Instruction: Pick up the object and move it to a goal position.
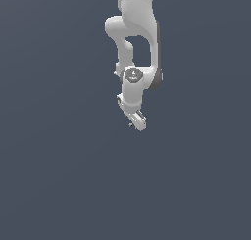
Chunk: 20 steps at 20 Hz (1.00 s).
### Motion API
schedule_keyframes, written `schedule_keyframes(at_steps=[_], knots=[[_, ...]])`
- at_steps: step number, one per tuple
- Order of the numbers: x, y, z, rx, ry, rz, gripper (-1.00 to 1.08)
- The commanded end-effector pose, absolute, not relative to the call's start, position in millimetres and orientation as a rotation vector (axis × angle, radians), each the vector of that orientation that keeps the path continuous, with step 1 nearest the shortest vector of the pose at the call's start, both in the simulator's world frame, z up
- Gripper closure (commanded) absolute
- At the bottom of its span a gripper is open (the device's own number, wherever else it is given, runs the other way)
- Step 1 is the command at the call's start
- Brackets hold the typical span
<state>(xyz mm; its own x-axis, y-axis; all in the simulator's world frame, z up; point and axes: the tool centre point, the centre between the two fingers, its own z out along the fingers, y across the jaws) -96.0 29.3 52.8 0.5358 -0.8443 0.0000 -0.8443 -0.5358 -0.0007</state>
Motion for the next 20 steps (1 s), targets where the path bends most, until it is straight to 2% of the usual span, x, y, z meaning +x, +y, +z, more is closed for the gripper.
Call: schedule_keyframes(at_steps=[1, 13, 14, 20], knots=[[-96.6, 29.1, 44.9, -2.752, 1.515, 0.001, -0.92], [-97.0, 29.3, 8.7, -2.750, 1.519, 0.000, -0.92], [-97.0, 29.3, 8.7, -2.750, 1.519, 0.000, 1.08], [-97.0, 29.3, 8.7, -2.750, 1.519, 0.000, 1.08]])
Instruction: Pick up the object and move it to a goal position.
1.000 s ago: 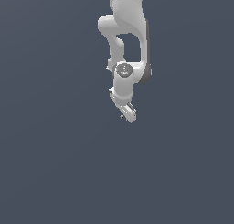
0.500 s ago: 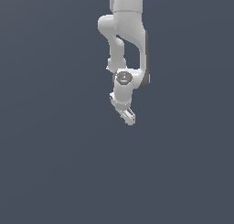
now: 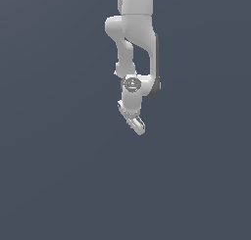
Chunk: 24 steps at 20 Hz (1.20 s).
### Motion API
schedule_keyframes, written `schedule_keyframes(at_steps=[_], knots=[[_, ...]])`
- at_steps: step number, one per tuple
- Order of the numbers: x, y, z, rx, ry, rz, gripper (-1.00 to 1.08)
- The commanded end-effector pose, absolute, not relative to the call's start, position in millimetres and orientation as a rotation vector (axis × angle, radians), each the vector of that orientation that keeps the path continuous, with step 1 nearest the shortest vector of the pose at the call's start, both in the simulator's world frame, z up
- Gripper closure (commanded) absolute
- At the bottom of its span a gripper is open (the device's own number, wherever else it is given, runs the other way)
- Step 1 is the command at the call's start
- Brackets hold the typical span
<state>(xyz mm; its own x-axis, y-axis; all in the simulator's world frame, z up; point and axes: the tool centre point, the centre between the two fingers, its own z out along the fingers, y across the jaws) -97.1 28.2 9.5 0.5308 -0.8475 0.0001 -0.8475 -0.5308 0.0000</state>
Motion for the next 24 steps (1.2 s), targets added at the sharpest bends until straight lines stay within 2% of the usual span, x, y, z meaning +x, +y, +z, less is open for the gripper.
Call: schedule_keyframes(at_steps=[1, 12, 24], knots=[[-97.0, 29.3, 8.7, 2.750, -1.519, 0.000, 1.08], [-84.2, 37.9, 16.6, 2.748, -1.521, 0.001, 1.08], [-24.8, 81.8, 48.5, 2.748, -1.520, 0.002, 1.08]])
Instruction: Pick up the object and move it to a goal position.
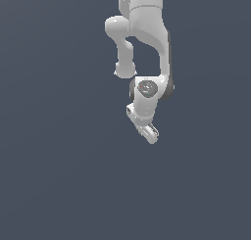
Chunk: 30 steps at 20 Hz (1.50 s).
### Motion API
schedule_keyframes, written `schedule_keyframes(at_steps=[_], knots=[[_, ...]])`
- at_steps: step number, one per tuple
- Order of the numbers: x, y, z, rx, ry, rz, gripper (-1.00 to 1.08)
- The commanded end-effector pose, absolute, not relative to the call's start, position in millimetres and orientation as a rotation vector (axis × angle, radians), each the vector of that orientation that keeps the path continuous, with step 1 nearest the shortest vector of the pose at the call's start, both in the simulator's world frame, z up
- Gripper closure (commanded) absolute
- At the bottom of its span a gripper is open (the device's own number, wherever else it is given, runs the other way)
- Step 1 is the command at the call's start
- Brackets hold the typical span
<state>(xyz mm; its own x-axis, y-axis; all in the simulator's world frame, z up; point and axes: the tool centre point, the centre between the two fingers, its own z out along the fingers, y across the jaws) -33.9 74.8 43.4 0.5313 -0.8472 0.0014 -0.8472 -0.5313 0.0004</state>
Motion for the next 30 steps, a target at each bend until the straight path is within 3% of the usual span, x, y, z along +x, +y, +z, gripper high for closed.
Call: schedule_keyframes(at_steps=[1, 15, 30], knots=[[-18.5, 86.4, 51.8, 2.748, -1.520, 0.002, 1.08], [56.6, 140.4, 90.3, 2.748, -1.519, 0.002, 1.08], [114.1, 179.9, 117.9, 2.749, -1.519, 0.001, 1.08]])
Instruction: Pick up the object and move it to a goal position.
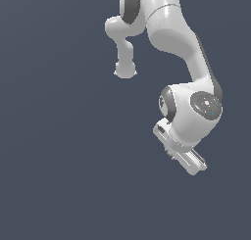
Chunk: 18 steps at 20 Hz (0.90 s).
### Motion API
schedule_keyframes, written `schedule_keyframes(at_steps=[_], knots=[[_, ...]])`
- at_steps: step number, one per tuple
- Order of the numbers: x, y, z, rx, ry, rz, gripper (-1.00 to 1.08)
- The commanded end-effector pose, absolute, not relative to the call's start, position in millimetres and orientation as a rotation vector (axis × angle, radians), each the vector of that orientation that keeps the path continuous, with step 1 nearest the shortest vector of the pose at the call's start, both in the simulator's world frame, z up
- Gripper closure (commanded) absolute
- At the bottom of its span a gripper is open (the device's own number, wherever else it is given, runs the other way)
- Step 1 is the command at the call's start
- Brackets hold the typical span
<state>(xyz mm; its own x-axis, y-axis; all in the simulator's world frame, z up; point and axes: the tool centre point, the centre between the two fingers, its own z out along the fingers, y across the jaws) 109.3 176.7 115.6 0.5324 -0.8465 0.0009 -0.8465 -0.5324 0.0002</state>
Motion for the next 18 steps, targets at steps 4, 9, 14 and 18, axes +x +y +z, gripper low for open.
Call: schedule_keyframes(at_steps=[4, 9, 14, 18], knots=[[123.6, 186.2, 122.2, 2.749, -1.519, 0.000, 1.08], [131.3, 191.1, 125.5, 2.749, -1.519, 0.000, 1.08], [135.3, 193.6, 127.1, 2.749, -1.519, 0.000, 1.08], [136.3, 194.0, 127.5, 2.750, -1.519, 0.000, 1.08]])
